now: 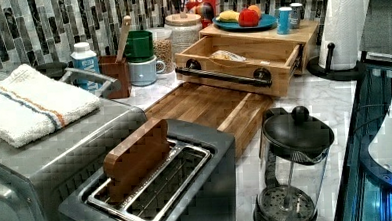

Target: Pick up the butter.

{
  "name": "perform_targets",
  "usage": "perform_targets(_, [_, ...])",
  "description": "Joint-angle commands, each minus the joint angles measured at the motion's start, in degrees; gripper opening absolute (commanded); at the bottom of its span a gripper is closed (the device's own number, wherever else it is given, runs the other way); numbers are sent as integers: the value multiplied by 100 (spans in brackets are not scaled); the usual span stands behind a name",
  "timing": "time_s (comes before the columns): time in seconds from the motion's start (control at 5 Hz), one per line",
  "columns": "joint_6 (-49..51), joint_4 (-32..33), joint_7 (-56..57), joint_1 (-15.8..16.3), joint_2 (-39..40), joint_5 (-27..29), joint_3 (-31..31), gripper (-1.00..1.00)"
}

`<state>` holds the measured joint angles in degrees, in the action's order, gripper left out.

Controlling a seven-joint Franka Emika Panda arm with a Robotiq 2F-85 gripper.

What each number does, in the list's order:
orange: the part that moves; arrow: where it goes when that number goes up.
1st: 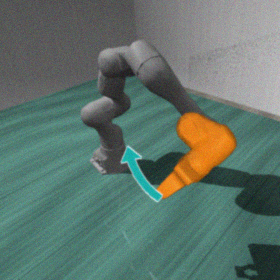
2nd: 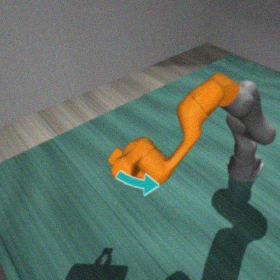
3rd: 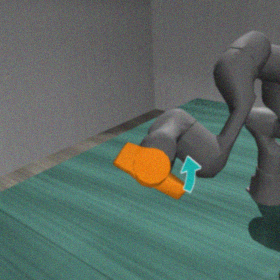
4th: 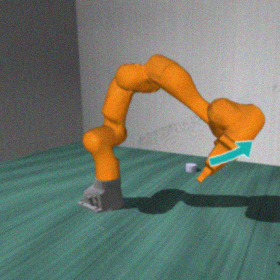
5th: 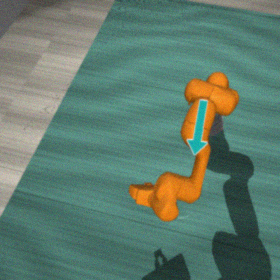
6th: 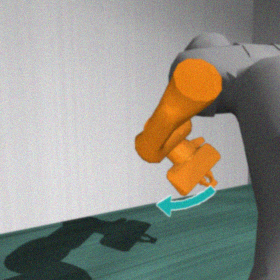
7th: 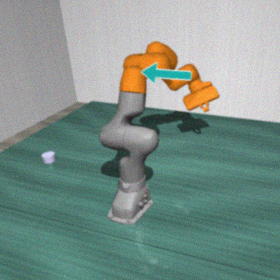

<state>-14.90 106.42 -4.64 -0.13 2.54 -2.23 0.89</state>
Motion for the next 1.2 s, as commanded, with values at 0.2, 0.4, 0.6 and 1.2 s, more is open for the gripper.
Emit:
perform_targets(0.2, [-15,1,-7,4,3,-2,13,-100])
perform_targets(0.4, [-131,165,207,-53,-80,126,-21,-100])
perform_targets(0.6, [250,-55,302,-77,-13,355,-295,-100])
perform_targets(1.2, [-691,1157,-8,-390,-759,22,-516,-100])
